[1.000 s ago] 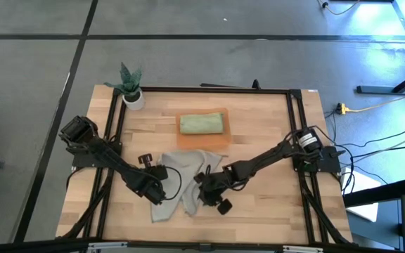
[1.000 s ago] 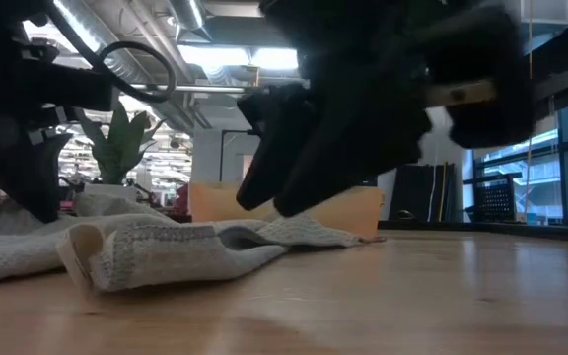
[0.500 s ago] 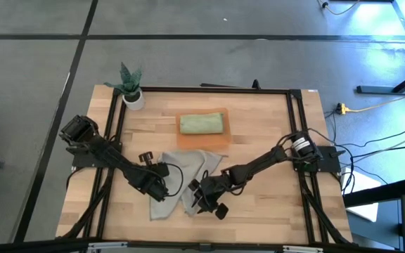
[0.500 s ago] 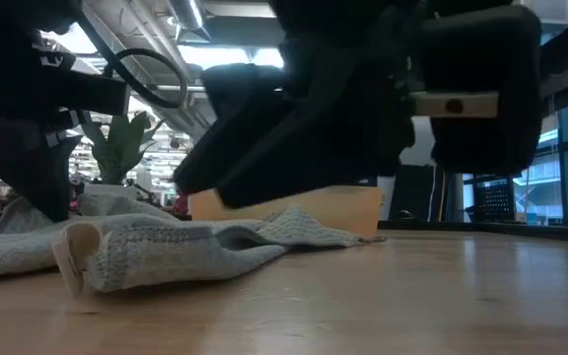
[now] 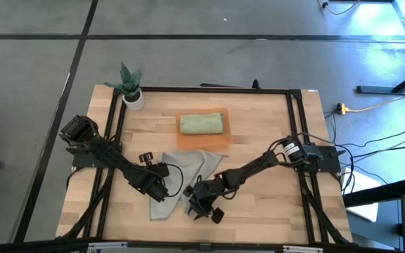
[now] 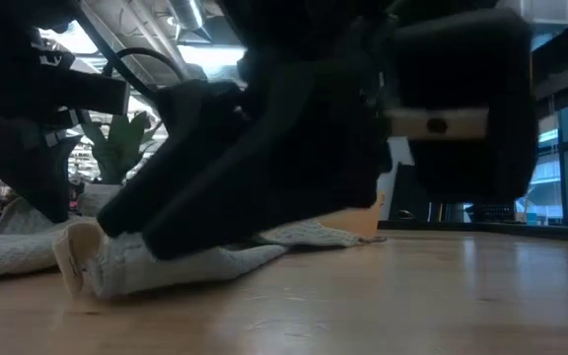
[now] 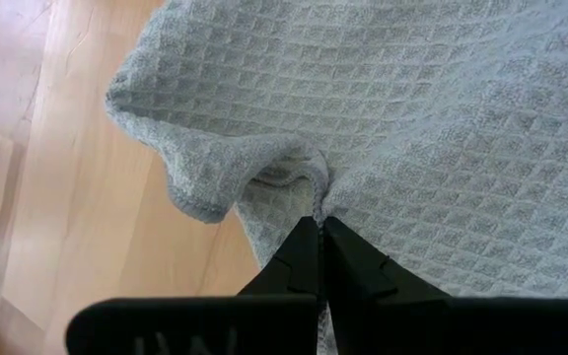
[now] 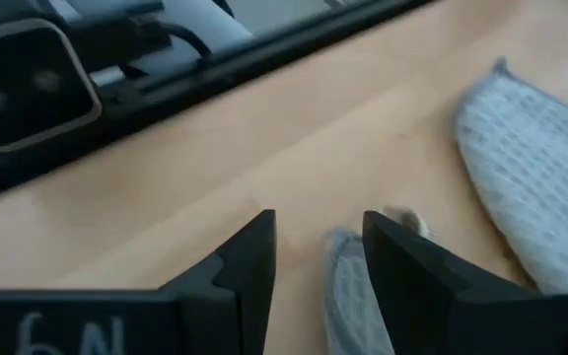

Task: Roll microfiber towels into tight, uniform cylinder then place into a basket
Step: Fold the gray microfiber towel

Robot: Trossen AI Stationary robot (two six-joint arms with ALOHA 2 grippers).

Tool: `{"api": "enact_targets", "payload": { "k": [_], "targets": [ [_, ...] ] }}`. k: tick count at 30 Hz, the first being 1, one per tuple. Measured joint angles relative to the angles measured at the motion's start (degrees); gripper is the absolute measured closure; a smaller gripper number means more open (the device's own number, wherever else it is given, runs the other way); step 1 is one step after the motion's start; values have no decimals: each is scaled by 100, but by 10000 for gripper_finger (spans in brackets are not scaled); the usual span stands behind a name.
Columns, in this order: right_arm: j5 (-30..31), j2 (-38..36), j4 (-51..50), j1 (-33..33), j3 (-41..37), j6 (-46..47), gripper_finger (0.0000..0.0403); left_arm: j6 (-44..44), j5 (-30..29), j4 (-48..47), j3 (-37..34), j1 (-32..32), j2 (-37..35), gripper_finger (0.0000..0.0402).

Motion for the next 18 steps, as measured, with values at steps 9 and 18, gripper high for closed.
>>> {"api": "enact_targets", "payload": {
  "k": [9,18],
  "targets": [
    [515,10,-184,-4,4,180,273,-9,101,4,0,-4,0,402],
    [519,12,-369,-4,4,189,391,21,248,1,0,-4,0,402]
  ]
}}
